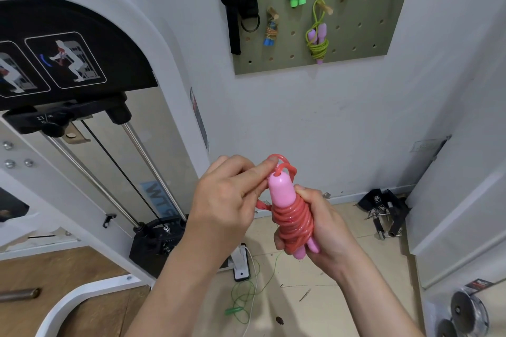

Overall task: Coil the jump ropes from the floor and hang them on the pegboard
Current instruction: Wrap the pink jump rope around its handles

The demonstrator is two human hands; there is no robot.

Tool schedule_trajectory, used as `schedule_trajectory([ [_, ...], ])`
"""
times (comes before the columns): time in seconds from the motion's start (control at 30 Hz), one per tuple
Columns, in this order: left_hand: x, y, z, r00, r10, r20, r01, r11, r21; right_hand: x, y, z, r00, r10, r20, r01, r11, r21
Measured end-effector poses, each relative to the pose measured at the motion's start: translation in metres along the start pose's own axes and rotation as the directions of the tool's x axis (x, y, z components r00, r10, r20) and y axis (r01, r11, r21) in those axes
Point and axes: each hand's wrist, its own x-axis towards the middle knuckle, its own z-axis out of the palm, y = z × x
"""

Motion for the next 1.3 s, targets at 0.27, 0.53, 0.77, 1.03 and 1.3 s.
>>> schedule_trajectory([
  [0.27,0.001,-0.009,-0.005,0.983,0.026,0.182,-0.025,1.000,-0.007,-0.004,-0.004,-0.003,1.000,0.012,-0.023,-0.013,0.997,-0.081],
  [0.53,0.003,-0.011,-0.006,0.996,-0.014,0.085,0.020,0.998,-0.068,-0.004,-0.009,-0.008,0.999,0.042,-0.018,-0.044,0.986,-0.158],
  [0.77,0.011,-0.012,-0.007,0.898,-0.345,0.274,0.423,0.848,-0.319,-0.008,-0.012,-0.009,1.000,0.009,-0.007,-0.011,0.952,-0.306],
  [1.03,0.003,-0.017,-0.005,0.809,-0.307,0.501,0.543,0.716,-0.438,-0.011,-0.012,-0.017,0.961,-0.251,-0.117,0.107,0.726,-0.680],
  [1.3,-0.010,0.003,0.021,0.920,-0.296,0.258,0.356,0.906,-0.228,-0.008,-0.007,-0.013,0.879,-0.447,-0.169,-0.009,0.339,-0.941],
])
